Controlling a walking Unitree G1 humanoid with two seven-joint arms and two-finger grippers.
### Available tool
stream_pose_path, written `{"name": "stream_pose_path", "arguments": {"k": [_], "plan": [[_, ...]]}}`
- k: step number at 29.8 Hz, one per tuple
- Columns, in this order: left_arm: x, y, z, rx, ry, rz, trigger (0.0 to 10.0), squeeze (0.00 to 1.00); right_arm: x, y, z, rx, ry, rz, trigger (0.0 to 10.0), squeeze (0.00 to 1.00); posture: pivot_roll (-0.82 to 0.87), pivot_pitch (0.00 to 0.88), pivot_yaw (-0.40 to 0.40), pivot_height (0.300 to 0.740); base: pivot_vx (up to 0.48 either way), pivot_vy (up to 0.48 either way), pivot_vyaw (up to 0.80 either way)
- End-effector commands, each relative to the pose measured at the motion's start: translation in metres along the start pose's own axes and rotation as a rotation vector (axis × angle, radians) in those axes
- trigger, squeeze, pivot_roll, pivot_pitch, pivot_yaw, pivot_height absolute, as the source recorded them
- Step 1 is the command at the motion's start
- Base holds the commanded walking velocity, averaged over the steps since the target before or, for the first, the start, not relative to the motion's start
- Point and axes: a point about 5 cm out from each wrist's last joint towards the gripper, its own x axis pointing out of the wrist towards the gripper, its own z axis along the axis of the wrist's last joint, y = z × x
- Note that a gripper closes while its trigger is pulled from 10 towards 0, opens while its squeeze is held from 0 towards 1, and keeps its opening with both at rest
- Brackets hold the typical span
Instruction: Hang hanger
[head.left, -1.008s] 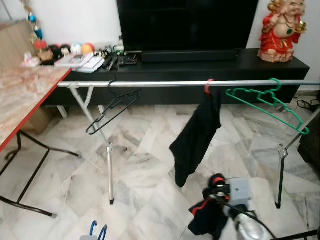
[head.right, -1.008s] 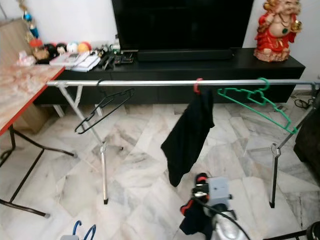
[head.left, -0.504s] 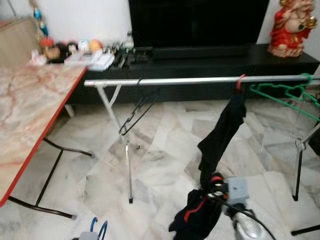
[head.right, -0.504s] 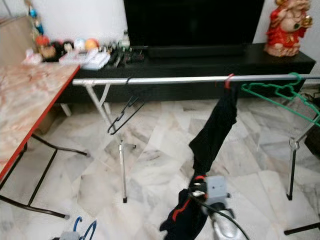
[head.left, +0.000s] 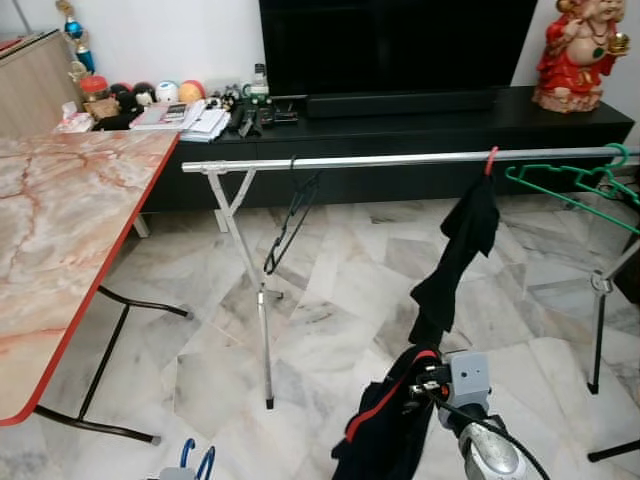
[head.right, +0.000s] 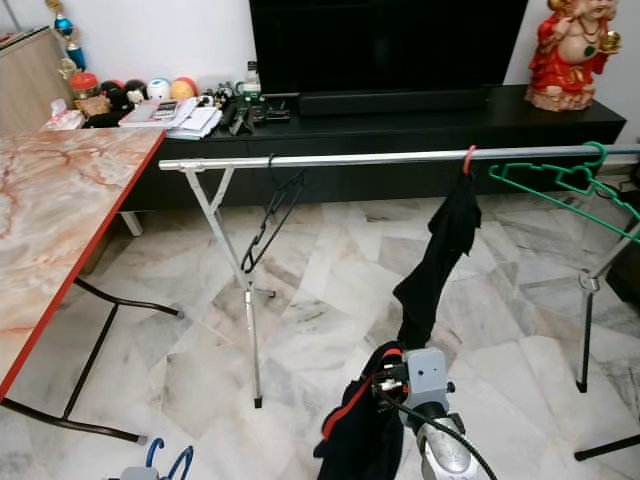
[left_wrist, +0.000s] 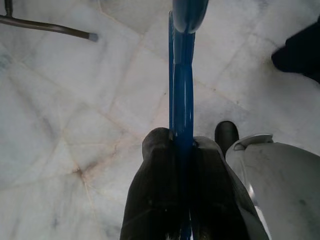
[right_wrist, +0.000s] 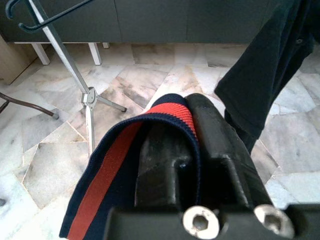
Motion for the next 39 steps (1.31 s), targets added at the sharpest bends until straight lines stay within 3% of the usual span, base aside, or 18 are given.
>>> {"name": "stream_pose_path", "arguments": {"k": [1,8,39], "plan": [[0.0000,0.0002,-0.0003,0.001,0.003,-0.004,10.0,0.00,0.0008,-0.0010,0.0035,-0.006,-0.021,-0.005,10.0,0.00,0.03,0.046,0.050,0.740,0.000,0.000,0.00],[0.0000,0.0001,0.0000,0.000,0.002,-0.004,10.0,0.00,0.0010,-0.0009,0.0035,-0.006,-0.020,-0.004,10.0,0.00,0.04,0.046,0.050,0.740,-0.070,0.000,0.00],[-0.0005,-0.0039,-0.0030,0.001,0.010,-0.010,10.0,0.00,0.0011,-0.0003,0.0034,-0.005,-0.020,-0.003,10.0,0.00,0.04,0.045,0.050,0.740,-0.285,0.000,0.00]]}}
